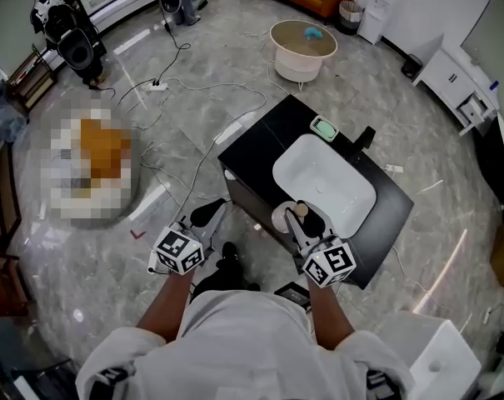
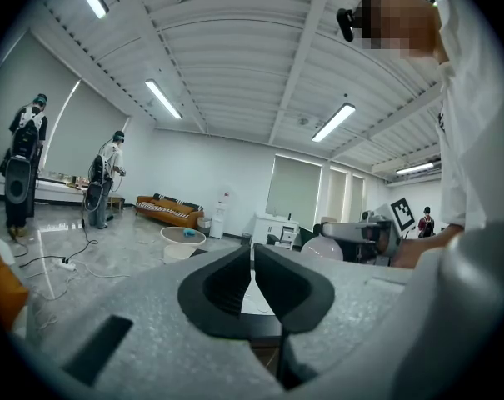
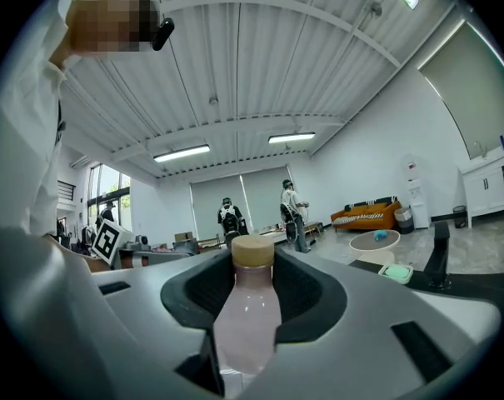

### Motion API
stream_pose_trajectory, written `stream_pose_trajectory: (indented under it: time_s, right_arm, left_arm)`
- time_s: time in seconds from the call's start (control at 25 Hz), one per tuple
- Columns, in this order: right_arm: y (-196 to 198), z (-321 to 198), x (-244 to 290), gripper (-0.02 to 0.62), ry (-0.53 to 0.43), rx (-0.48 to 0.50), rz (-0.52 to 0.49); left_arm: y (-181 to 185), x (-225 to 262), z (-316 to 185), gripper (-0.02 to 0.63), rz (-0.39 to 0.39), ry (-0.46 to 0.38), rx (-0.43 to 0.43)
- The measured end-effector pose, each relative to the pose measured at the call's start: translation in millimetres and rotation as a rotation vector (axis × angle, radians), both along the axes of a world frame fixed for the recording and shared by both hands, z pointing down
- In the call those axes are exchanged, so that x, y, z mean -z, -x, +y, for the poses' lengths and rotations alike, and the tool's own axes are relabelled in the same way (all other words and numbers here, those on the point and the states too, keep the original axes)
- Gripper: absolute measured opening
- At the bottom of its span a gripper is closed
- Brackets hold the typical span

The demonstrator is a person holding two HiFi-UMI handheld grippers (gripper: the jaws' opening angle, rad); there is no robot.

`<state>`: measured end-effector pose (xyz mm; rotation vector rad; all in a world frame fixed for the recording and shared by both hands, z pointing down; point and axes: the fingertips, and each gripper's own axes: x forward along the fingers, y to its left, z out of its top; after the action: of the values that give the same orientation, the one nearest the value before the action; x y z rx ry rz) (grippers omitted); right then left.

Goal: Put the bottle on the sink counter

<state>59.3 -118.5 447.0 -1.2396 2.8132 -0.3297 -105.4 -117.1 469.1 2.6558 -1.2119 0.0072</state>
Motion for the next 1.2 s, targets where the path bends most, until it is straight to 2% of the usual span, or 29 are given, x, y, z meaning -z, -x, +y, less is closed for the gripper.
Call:
stream_pose_trajectory:
  time_s: [0.2,0.64,0.92,1.2]
  right_arm:
    - [34.4,-45.9,6.4,0.144,-0.01,0.01,0.018]
    - [98.1,-138.4,12.5,0.144,-0.041,-0.02,0.08]
    - [94.4,-171.2,1.1,0.144,-0.019,-0.084,0.101]
    - [74.9,-220.1,-13.7,0.144,0.003,-0.125,0.089]
  left_arm:
    - [26.9,-0.4,-52.1,0.029,0.028,0.001,-0.01]
    - [76.3,3.4,-163.8,0.029,0.016,-0.018,-0.018]
    - [79.1,-6.4,-198.7,0.029,0.019,0.004,-0.043]
    - [61.1,-14.8,-243.1,0.029,0.005,0.022,-0.064]
